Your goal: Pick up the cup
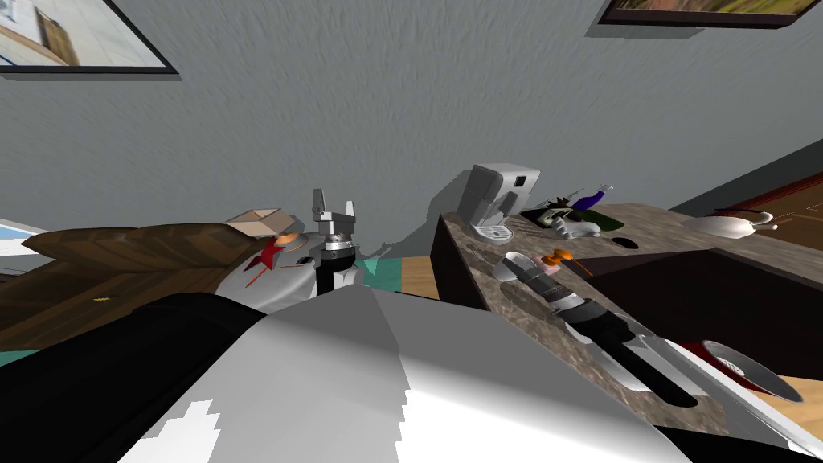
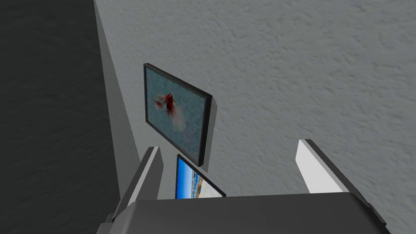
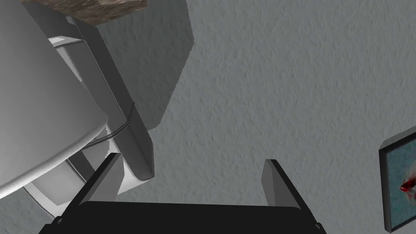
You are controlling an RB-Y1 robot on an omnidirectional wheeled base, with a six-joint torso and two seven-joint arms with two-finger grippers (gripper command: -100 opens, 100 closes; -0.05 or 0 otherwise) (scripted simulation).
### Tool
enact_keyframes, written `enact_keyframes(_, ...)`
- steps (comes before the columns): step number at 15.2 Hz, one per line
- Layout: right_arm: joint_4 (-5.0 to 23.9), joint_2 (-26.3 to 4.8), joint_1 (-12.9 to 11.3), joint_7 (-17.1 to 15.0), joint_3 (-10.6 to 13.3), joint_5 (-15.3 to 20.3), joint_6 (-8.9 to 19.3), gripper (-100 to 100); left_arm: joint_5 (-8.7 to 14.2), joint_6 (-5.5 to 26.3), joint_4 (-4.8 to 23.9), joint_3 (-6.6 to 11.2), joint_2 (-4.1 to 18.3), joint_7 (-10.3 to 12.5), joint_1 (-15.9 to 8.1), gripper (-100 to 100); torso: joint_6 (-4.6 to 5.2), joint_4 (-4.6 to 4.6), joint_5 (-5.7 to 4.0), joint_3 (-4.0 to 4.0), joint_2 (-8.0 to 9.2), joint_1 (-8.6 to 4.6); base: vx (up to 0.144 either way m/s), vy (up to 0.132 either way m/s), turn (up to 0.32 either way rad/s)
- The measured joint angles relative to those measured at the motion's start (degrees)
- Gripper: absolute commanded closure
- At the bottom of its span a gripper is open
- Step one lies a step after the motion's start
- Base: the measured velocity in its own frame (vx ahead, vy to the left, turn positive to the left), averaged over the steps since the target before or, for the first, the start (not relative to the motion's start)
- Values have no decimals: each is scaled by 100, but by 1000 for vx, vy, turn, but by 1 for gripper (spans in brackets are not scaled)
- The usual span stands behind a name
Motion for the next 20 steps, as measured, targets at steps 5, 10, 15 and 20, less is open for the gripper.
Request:
enact_keyframes(5, 354, -545, 211, 80, -121, 220, -127, -100, 0, 0, 0, 0, 0, 0, 0, 0, 0, 1, 0, 2, 3, 1, 34, 31, 27)
enact_keyframes(10, 634, -1115, 453, 126, -256, 429, -216, -100, 0, 0, 0, 0, 0, 0, 0, 0, -2, 0, 0, 1, 2, 6, 29, 45, 23)
enact_keyframes(15, 1062, -1692, 646, 199, -314, 687, -347, -100, 0, 0, 0, 0, 0, 0, 0, 0, 0, -10, -16, -13, -16, -23, 28, 47, 24)
enact_keyframes(20, 1454, -2301, 973, 248, -465, 944, -494, -100, 0, 0, 0, 0, 0, 0, 0, 0, -1, -10, -15, -14, -16, -15, 26, 64, 32)
